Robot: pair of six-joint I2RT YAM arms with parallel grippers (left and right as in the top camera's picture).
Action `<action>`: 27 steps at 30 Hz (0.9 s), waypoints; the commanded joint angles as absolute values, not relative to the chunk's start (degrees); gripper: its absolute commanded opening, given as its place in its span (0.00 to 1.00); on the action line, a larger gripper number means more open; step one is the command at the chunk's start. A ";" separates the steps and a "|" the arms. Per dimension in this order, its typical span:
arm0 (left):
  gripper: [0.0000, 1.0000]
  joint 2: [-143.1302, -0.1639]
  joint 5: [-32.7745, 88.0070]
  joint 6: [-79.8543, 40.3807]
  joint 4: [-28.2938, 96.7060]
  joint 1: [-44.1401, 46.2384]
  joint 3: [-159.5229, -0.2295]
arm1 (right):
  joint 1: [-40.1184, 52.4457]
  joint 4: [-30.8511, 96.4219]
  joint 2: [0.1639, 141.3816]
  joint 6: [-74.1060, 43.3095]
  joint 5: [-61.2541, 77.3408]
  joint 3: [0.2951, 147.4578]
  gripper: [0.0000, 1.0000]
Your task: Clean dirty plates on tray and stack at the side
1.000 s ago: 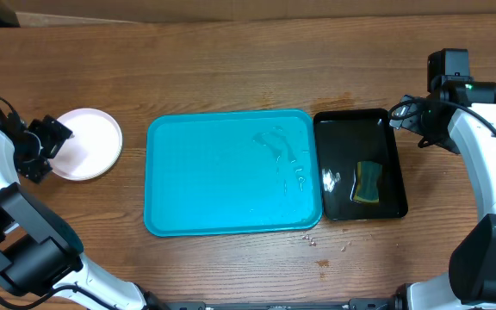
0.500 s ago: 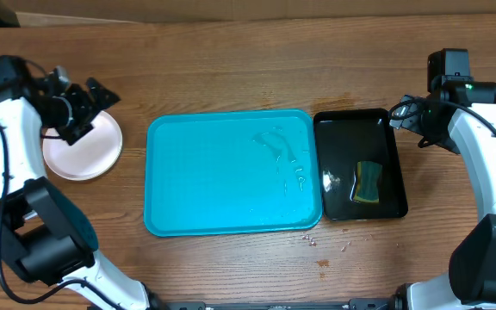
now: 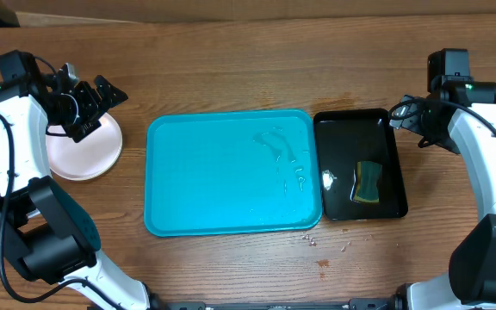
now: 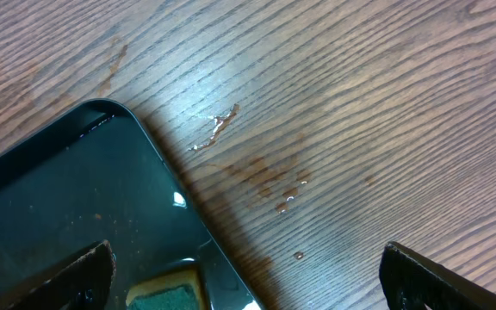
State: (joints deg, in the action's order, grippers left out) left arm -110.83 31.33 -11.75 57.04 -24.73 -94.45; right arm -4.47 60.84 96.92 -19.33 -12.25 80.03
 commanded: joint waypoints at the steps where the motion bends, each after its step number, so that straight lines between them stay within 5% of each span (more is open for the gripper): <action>1: 1.00 -109.73 32.40 -10.28 56.95 -24.69 -95.37 | -4.36 60.53 97.10 -19.77 -12.80 80.16 1.00; 9: 1.00 -109.71 32.40 -10.28 56.95 -24.69 -95.37 | -2.11 60.53 90.19 -19.79 -12.80 80.16 1.00; 27: 1.00 -109.73 32.40 -10.28 56.95 -24.69 -95.37 | 6.83 60.64 43.35 -19.77 -12.80 80.16 1.00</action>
State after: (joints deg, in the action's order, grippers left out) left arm -110.83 31.33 -11.75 57.06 -24.73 -94.45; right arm 4.75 60.69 49.71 -19.46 -12.29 79.83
